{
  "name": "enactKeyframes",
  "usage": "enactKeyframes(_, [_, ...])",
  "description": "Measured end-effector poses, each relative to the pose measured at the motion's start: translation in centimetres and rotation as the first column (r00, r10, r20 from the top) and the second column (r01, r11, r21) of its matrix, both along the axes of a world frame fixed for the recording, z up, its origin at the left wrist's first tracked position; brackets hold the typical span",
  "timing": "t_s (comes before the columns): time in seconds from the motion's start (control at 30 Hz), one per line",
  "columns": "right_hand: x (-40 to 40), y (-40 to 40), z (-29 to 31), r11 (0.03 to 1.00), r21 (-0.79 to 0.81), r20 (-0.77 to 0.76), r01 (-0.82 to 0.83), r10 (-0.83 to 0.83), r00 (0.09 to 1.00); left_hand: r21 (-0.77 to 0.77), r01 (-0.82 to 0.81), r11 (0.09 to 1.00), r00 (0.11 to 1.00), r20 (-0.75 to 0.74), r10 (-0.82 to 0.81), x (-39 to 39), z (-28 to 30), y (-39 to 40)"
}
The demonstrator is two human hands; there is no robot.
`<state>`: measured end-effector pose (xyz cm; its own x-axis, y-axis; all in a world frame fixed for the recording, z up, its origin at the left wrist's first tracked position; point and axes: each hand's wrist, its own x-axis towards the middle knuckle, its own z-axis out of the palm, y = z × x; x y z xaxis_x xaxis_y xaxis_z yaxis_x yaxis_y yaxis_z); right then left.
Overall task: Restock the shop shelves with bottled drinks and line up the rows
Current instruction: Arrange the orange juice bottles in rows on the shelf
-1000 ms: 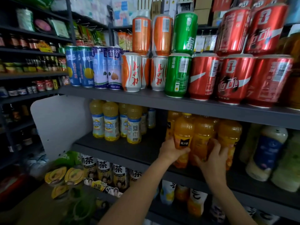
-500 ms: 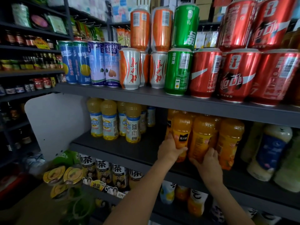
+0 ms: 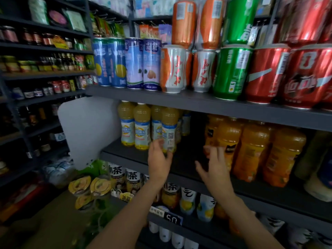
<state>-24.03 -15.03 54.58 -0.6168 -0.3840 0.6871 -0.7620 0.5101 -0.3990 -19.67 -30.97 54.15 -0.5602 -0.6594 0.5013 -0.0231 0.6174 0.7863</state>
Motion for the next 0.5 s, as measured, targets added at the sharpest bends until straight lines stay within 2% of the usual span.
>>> enactKeyframes(0.17, [0.4,-9.1,-0.7,0.982,0.148,0.211,-0.120,0.087,0.974,-0.009,-0.117,0.993,0.993,0.033,0.117,2.4,0.3,-8.4])
enactKeyframes(0.27, [-0.3,-15.6,-0.6,0.975,0.145,0.339,-0.169,0.111,0.934,0.003,-0.105,0.994,0.992,0.065,0.105,2.4,0.9,-12.9])
enactKeyframes(0.4, [-1.4,-21.9,0.3,0.999,0.026,0.476,-0.040,0.023,0.879,0.031,-0.038,0.999,0.995,0.098,0.035,0.6,1.9,-16.9])
enactKeyframes(0.5, [-1.6,-24.7,0.9,0.997,0.046,0.486,0.059,-0.074,0.871,0.064,-0.012,0.998,0.995,0.104,0.006,-1.3,2.3,-19.0])
